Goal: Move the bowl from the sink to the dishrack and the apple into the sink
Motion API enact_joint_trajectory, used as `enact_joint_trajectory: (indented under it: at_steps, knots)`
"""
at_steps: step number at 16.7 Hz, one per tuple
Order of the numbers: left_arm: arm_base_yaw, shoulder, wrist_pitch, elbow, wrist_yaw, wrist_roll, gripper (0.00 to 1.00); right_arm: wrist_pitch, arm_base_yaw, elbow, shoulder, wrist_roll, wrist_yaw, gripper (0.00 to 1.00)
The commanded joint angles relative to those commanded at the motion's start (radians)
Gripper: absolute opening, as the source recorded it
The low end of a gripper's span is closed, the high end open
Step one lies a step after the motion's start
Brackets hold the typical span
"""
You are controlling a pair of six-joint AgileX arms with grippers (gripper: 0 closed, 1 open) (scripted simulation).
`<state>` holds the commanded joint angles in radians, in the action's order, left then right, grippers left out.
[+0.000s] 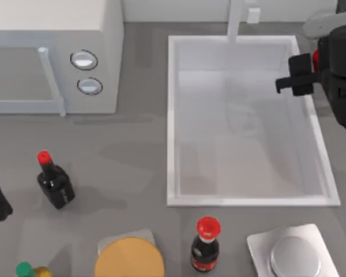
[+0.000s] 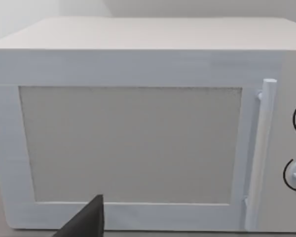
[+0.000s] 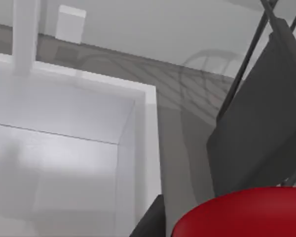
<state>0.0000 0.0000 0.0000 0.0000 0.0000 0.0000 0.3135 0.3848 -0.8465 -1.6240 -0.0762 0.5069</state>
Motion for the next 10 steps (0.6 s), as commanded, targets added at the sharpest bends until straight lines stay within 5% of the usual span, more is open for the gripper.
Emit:
enact_joint_trajectory:
  at_steps: [5, 10]
  knots:
    - [0.0, 0.0, 0.0, 0.0, 0.0, 0.0, 1.0, 0.38, 0.176, 0.086, 0.003, 0.062, 0.115, 0.0]
    - [0.0, 0.0, 0.0, 0.0, 0.0, 0.0, 1.0, 0.56, 0.263, 0.135, 0.018, 0.095, 0.169, 0.0]
